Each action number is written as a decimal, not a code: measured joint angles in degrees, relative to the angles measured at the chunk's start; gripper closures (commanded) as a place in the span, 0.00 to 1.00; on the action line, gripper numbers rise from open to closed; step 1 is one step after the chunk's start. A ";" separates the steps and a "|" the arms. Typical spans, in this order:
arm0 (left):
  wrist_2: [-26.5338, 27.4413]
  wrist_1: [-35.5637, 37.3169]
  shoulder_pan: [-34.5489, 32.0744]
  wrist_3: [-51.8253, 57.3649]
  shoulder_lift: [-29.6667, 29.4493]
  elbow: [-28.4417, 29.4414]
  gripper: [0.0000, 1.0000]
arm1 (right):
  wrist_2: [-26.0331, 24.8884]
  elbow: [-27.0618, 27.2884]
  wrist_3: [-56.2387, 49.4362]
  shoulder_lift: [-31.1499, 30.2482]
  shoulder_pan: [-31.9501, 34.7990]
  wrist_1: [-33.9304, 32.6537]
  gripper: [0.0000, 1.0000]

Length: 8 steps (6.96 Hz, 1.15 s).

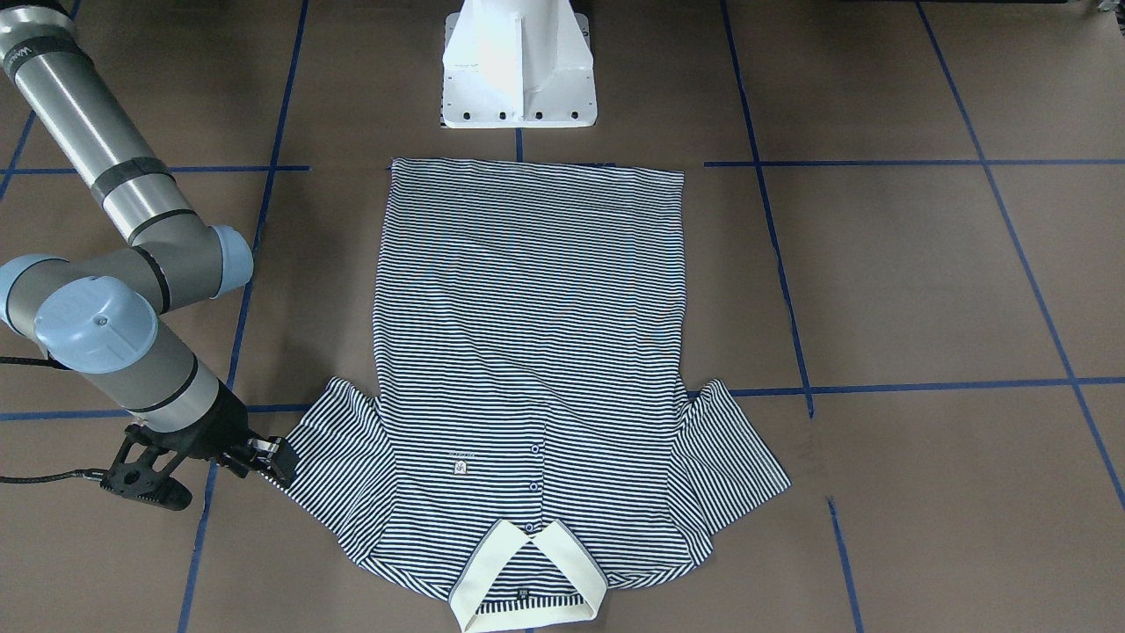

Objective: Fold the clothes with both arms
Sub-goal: 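Move the right gripper in toward the shirt's shoulder near the collar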

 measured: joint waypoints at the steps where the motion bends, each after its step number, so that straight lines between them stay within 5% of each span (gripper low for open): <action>1: -0.02 -0.02 0.00 0.00 0.00 -0.01 0.00 | -0.18 -0.11 -0.11 -0.23 -0.03 -0.02 0.59; 3: -0.02 -0.03 0.00 0.00 0.00 -0.10 0.00 | -0.24 -0.20 0.00 -0.37 -0.13 -0.03 0.99; 8: -0.03 -0.03 0.00 0.00 0.00 -0.27 0.00 | 0.22 0.83 1.36 1.05 -0.64 -0.01 1.00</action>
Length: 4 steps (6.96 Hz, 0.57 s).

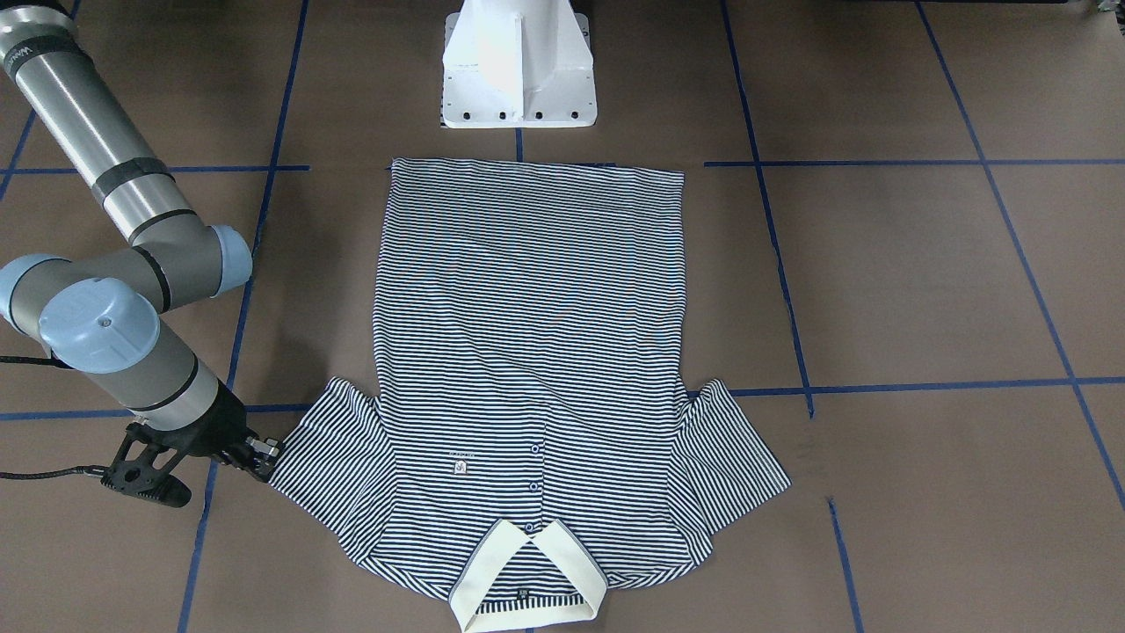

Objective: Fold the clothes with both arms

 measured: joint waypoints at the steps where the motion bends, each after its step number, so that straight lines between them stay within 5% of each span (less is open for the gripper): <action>1: 0.00 0.00 0.00 0.00 0.00 -0.04 0.00 | 0.09 1.32 1.30 0.66 -0.64 0.00 1.00; 4: 0.00 -0.04 0.00 0.00 0.00 -0.40 0.00 | -1.88 1.74 9.97 7.89 -5.35 -3.60 1.00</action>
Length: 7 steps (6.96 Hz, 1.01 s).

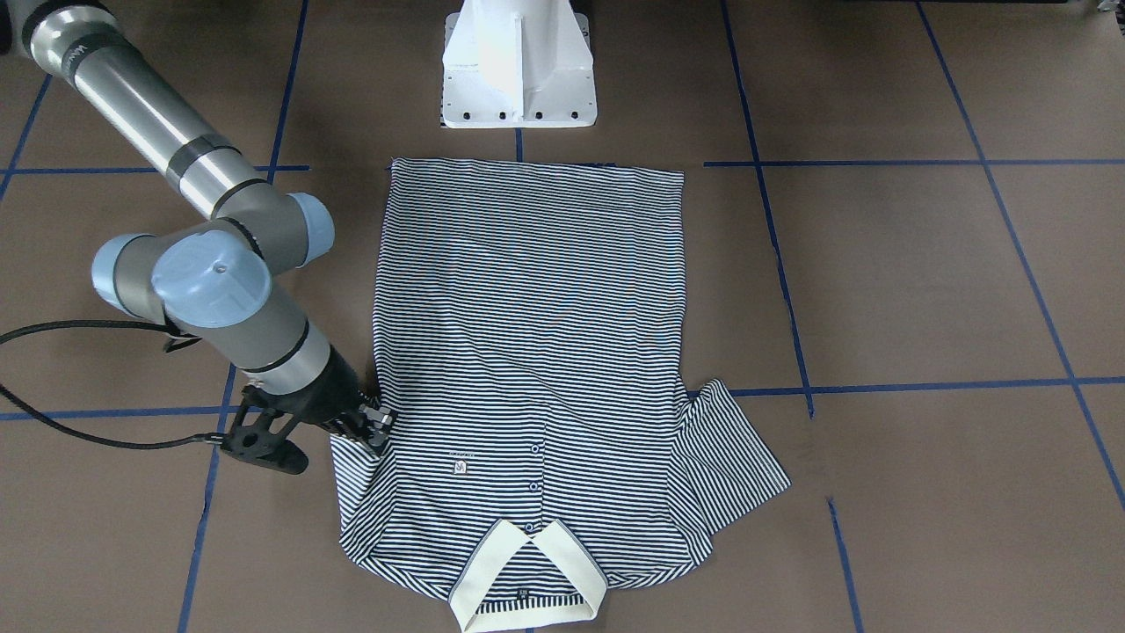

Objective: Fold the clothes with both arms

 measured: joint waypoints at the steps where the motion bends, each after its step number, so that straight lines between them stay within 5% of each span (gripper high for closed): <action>1: 0.00 -0.15 0.00 0.00 0.00 -0.06 0.00 | -2.22 -2.42 1.16 3.23 -1.34 -1.29 1.00; 6: 0.00 -0.40 0.00 0.00 0.00 -0.23 0.00 | -8.82 -14.77 1.76 12.99 -2.52 -2.00 1.00; 7: -0.02 -0.40 0.00 0.00 0.00 -0.36 0.00 | -9.22 -15.86 1.74 13.74 -2.59 -1.98 0.18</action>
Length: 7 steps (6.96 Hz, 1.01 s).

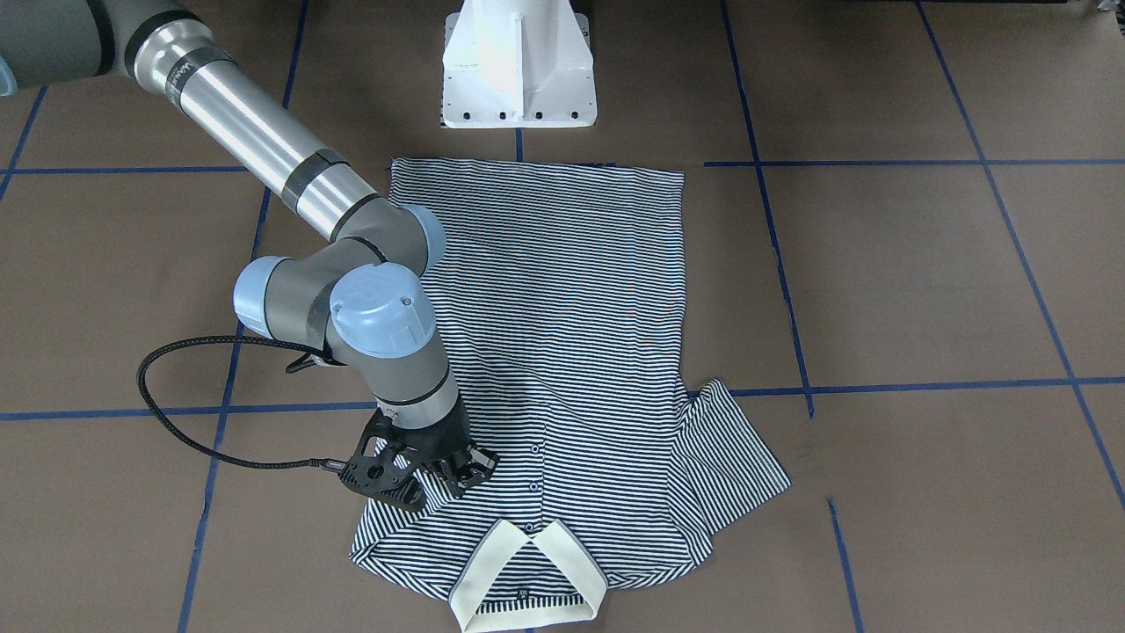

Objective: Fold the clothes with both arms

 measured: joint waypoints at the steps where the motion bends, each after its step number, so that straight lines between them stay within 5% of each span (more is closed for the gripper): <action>1: -0.04 0.00 0.00 0.00 0.00 -0.14 0.00 | -0.23 -0.49 -0.04 0.29 -0.12 0.01 0.00; 5: -11.74 -2.06 1.08 -4.02 -0.11 0.02 0.00 | -0.59 1.43 0.23 0.10 -0.14 -0.13 0.00; 7: -16.20 -11.88 7.83 -17.91 -2.16 0.81 0.00 | 3.60 8.24 0.34 -4.01 1.82 -0.21 0.00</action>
